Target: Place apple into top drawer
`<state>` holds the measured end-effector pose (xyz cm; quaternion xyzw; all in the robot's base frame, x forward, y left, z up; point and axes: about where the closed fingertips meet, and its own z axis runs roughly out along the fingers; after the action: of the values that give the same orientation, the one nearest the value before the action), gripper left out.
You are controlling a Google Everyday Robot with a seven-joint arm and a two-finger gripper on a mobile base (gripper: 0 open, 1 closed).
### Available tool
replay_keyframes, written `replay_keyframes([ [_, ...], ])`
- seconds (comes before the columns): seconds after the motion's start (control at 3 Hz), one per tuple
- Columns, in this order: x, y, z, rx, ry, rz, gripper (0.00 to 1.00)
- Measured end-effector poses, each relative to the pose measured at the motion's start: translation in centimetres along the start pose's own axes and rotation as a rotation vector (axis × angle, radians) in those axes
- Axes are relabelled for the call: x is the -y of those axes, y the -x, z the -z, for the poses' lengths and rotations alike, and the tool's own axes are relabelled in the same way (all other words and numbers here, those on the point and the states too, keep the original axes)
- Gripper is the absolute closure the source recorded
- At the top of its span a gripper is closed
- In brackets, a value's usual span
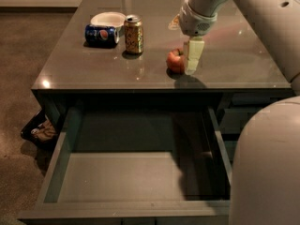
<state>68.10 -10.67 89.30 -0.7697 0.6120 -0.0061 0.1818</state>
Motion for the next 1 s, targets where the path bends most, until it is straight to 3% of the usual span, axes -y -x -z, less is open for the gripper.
replay_keyframes([
  [0.33,-0.5,-1.7,-2.5,-0.008,0.034,-0.029,0.00],
  [1.0,-0.6,-1.0,-3.6,0.015,0.051,-0.021,0.00],
])
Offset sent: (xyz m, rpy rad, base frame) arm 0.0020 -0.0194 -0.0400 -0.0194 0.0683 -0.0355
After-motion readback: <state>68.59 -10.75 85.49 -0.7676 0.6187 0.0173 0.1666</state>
